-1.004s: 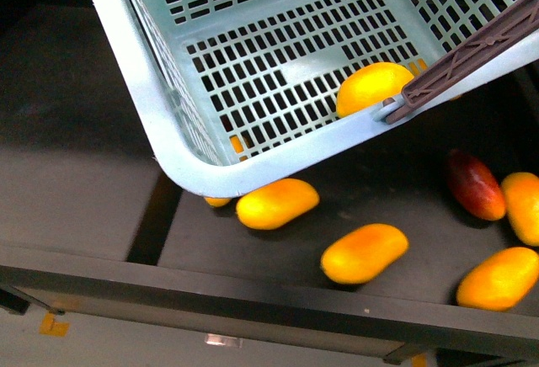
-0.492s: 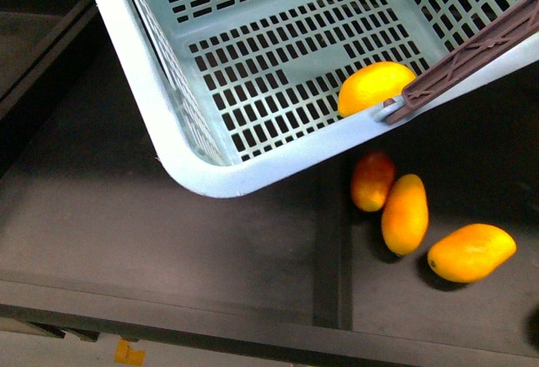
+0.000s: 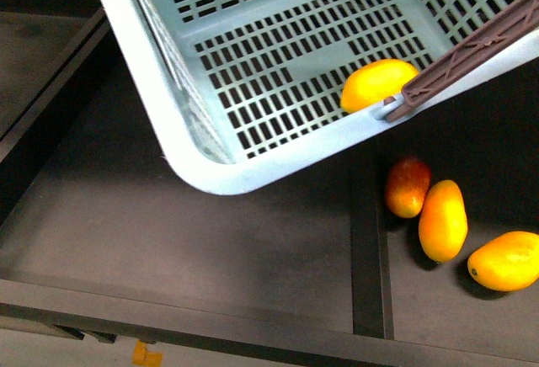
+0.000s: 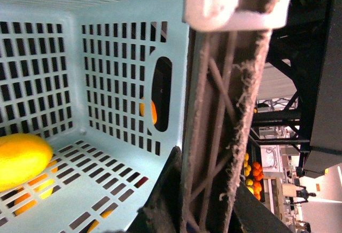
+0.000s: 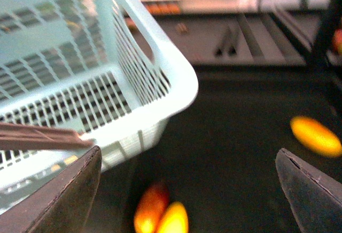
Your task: Pick lemon and mango into basket
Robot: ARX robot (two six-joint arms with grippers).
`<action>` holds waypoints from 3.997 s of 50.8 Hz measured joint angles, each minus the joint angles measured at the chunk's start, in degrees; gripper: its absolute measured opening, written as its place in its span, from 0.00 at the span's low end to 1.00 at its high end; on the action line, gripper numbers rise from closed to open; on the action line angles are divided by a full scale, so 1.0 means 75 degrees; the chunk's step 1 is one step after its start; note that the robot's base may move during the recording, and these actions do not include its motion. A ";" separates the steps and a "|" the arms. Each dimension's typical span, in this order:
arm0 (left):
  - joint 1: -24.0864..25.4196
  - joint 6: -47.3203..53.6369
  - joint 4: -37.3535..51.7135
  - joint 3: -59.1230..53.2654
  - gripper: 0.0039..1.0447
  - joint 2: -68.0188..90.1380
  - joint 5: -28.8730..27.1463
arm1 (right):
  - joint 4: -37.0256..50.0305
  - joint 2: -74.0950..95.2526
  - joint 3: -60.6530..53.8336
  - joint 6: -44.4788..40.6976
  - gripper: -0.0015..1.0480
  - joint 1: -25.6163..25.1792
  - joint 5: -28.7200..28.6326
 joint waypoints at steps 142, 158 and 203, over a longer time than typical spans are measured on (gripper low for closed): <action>-0.0047 -0.0038 0.0000 0.0000 0.06 0.0000 0.0017 | -0.1816 1.0751 0.5059 0.3649 0.59 -0.2524 -0.0644; -0.0047 -0.0038 0.0000 0.0000 0.06 0.0000 0.0023 | -0.2669 0.6910 0.4360 0.1384 0.59 -0.3485 -0.2401; -0.0050 -0.0038 0.0000 0.0000 0.06 0.0000 0.0015 | -0.1195 0.5199 0.5421 0.1428 0.59 0.1183 -0.0729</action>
